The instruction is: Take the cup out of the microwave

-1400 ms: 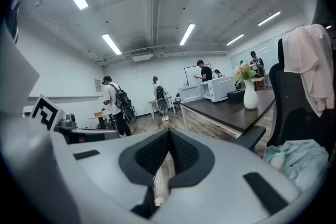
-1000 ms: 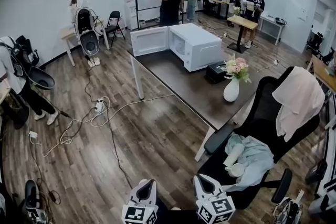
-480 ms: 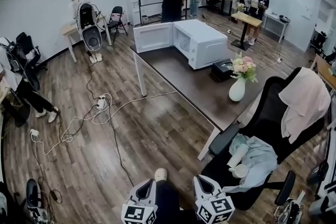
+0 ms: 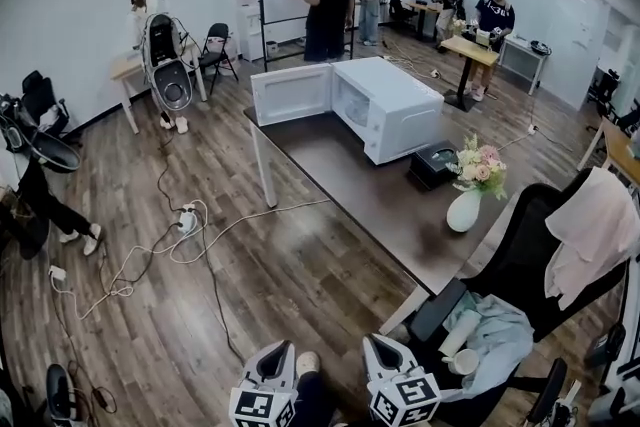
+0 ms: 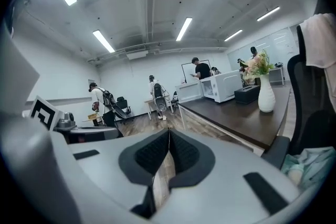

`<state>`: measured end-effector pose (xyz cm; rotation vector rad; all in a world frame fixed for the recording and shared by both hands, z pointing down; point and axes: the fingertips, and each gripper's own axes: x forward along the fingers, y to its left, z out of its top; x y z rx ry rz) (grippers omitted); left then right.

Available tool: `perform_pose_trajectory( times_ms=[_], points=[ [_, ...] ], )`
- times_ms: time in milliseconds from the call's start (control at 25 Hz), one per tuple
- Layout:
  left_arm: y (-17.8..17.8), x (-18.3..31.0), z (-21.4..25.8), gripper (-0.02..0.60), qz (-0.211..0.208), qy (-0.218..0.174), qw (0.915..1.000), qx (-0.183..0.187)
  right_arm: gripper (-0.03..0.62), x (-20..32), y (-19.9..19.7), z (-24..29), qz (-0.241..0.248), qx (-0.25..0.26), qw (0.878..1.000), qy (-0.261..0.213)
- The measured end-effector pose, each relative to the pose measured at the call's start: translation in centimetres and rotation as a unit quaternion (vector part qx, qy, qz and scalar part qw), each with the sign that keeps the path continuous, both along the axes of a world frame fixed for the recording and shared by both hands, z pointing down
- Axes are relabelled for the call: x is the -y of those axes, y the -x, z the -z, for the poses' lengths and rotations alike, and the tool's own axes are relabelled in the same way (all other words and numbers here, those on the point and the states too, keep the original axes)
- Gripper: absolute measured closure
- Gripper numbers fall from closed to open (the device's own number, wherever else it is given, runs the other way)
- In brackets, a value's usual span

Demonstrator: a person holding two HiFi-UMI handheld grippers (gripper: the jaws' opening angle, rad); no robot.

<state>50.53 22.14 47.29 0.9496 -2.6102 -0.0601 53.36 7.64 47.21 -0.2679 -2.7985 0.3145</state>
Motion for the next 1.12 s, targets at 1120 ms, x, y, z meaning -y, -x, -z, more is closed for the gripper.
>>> perform_pose_trajectory(
  times_ms=[1120],
  points=[
    [23.5,-2.5,-0.4,0.574,-0.028,-0.015,0.9994,-0.012,0.601,-1.1,22.8,1.0,-0.057,-0.008,0.998,-0.016]
  ],
)
